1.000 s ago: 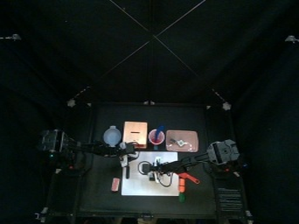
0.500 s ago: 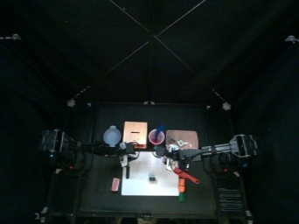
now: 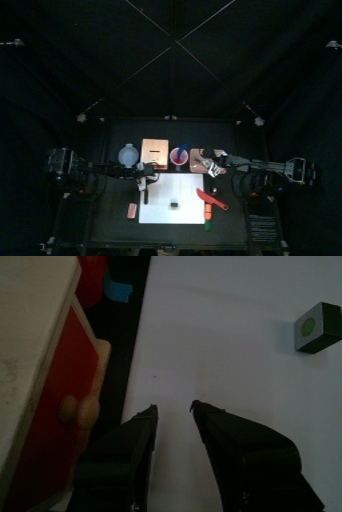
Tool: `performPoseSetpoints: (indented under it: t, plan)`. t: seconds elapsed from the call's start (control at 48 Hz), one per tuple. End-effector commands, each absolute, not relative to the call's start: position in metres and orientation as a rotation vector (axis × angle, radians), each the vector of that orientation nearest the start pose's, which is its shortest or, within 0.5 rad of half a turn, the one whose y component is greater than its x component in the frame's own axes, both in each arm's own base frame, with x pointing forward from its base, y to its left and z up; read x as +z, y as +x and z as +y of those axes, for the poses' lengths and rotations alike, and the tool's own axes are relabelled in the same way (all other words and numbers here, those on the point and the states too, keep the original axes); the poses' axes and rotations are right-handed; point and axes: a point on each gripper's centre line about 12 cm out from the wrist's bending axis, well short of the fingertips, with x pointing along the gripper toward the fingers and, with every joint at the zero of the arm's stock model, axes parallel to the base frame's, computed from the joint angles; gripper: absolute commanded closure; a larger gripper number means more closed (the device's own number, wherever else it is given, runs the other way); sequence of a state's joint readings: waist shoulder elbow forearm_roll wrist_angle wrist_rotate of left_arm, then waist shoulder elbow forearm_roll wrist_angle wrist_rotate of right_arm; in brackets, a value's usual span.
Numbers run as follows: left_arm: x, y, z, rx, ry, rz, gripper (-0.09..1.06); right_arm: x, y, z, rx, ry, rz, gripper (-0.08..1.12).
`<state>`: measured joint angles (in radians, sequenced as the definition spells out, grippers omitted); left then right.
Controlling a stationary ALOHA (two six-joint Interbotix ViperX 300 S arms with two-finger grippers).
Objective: Place sushi on board then cut the sushi with the knife then place the pieces on the plate
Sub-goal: Place the 4 sushi pieces on the plate
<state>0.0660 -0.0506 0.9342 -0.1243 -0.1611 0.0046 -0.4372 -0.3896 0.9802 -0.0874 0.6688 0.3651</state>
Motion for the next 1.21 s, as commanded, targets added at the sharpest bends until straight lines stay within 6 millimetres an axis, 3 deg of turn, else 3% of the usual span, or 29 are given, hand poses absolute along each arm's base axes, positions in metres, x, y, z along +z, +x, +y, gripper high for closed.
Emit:
performPoseSetpoints:
  t: [0.021,0.125,0.312,0.542,0.708,0.854,0.979,1.208]
  plan:
    - [0.128,0.329,0.027,0.131,-0.129,0.687,0.22,0.143,0.197,-0.108,-0.634,0.508,1.174,0.36]
    - [0.129,0.330,0.027,0.131,-0.129,0.684,0.22,0.131,0.191,-0.110,-0.641,0.497,1.197,0.32]
    - [0.130,0.331,0.027,0.130,-0.130,0.681,0.22,0.124,0.187,-0.115,-0.658,0.491,1.181,0.13]
    - [0.130,0.331,0.026,0.129,-0.133,0.681,0.22,0.152,0.198,-0.110,-0.636,0.488,1.122,0.10]
    - [0.130,0.331,0.026,0.129,-0.135,0.679,0.22,0.197,0.240,-0.069,-0.432,0.414,0.984,0.10]
    - [0.129,0.330,0.025,0.131,-0.140,0.684,0.22,0.218,0.274,-0.019,-0.230,0.330,0.899,0.10]
    - [0.129,0.330,0.026,0.134,-0.145,0.682,0.22,0.224,0.299,0.017,-0.101,0.291,0.840,0.10]
    - [0.130,0.331,0.028,0.140,-0.149,0.678,0.22,0.214,0.338,0.049,-0.011,0.266,0.819,0.10]
